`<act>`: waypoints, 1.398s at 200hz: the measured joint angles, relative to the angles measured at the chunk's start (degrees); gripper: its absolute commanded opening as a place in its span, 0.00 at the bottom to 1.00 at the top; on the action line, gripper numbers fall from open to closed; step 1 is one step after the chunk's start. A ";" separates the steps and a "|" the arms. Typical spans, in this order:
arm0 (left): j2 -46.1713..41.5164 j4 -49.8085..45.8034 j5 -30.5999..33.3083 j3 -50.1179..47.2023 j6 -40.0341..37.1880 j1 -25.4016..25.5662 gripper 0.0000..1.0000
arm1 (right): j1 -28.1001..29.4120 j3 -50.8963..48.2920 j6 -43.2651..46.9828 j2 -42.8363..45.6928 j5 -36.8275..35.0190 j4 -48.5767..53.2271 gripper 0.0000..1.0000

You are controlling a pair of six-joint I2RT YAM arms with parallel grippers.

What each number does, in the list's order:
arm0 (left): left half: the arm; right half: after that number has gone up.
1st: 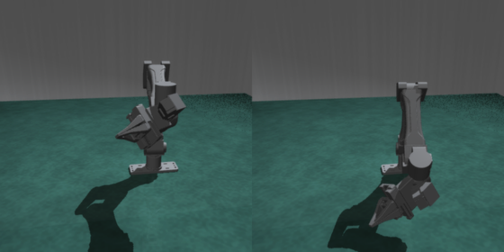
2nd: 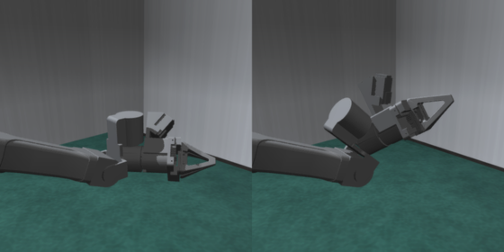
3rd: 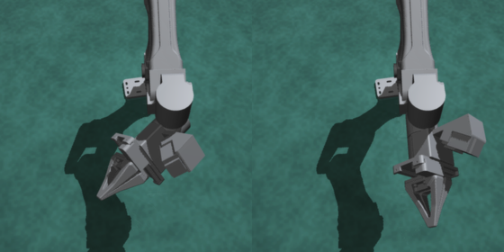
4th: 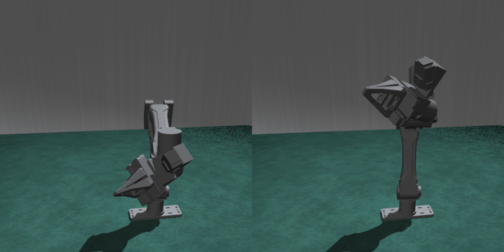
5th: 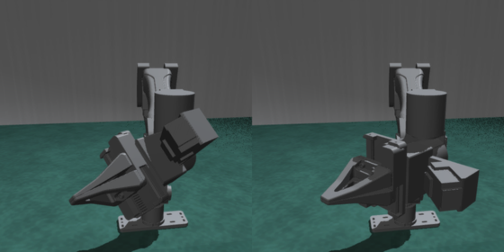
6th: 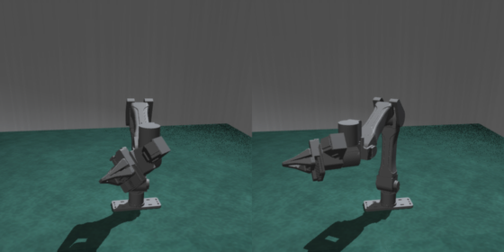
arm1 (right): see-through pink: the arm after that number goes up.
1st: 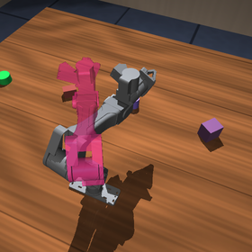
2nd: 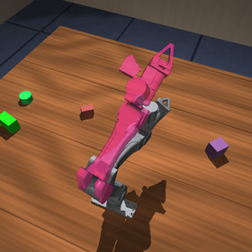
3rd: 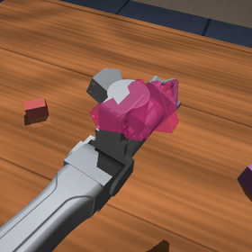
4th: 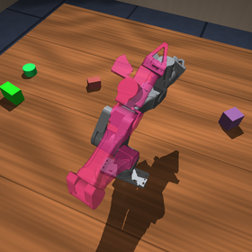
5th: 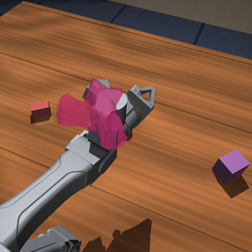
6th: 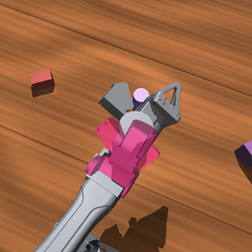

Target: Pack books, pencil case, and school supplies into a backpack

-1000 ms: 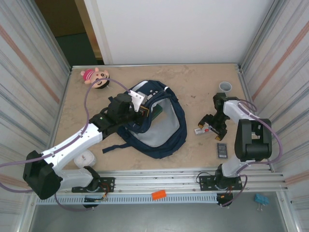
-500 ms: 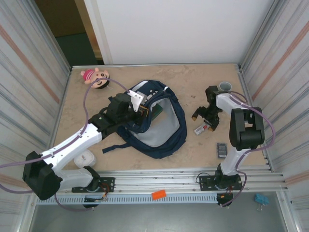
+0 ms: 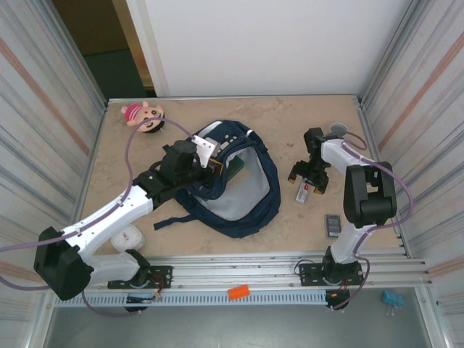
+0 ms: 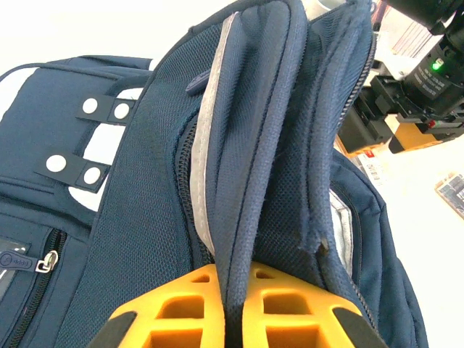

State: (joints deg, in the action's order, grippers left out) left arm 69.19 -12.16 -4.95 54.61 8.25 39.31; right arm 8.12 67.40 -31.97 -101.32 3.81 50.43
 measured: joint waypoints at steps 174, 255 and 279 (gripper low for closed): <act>-3.26 1.22 0.11 -3.23 2.16 0.00 0.00 | 0.42 2.60 9.09 3.58 1.05 2.84 0.44; -4.33 3.52 -0.44 -4.87 5.73 -0.22 0.00 | 19.98 -4.76 -11.13 21.68 16.57 -12.07 0.45; -4.59 3.52 -0.42 -4.87 5.86 -0.35 0.00 | 24.85 -7.06 -18.16 18.53 18.93 -19.17 0.45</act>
State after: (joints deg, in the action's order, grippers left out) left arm 64.60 -8.64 -5.37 49.74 14.11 38.96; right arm 32.97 60.34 -50.13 -82.78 22.74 31.27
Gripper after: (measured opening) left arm 0.089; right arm 0.447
